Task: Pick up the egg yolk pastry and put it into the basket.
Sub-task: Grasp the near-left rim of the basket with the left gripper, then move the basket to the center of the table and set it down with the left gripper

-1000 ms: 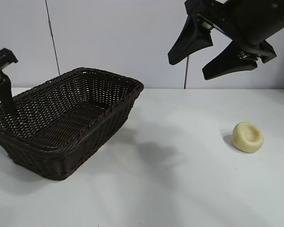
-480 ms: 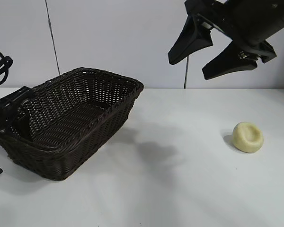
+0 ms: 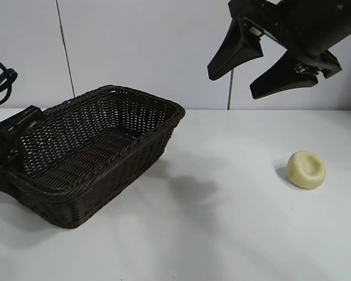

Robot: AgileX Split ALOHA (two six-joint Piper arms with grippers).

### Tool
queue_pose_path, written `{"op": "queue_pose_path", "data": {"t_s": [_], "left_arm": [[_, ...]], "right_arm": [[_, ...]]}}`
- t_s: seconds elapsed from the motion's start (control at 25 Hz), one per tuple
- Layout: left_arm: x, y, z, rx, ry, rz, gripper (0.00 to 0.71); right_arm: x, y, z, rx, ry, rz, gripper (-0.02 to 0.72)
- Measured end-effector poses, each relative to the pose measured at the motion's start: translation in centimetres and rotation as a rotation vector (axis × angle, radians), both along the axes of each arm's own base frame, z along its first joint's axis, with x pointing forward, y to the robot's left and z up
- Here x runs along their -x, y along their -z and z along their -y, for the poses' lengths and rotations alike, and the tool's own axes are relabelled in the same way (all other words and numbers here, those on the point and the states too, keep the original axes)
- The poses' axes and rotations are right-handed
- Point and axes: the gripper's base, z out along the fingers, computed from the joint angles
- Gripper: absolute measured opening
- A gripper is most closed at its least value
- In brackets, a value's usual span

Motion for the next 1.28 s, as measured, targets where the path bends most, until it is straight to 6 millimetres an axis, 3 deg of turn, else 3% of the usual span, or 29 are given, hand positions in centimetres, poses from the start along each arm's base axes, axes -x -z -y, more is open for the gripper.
{"op": "queue_pose_path", "data": {"t_s": [0.28, 0.72, 1.08, 1.28], "left_arm": [[0.0, -1.9, 0.2, 0.002, 0.053, -0.017, 0.102], [-3.5, -6.8, 1.3, -0.057, 0.406, 0.102, 0.102], [-7.4, -6.5, 3.0, -0.074, 0.918, 0.073, 0.102], [-9.0, -5.8, 3.5, -0.073, 1.059, 0.062, 0.102]], "right_arm": [[0.0, 0.0, 0.0, 0.0, 0.0, 0.0, 0.549], [0.0, 0.0, 0.0, 0.0, 0.0, 0.0, 0.549], [0.1, 0.0, 0.0, 0.0, -0.007, -0.008, 0.549], [0.1, 0.0, 0.0, 0.0, -0.007, -0.008, 0.549]]}}
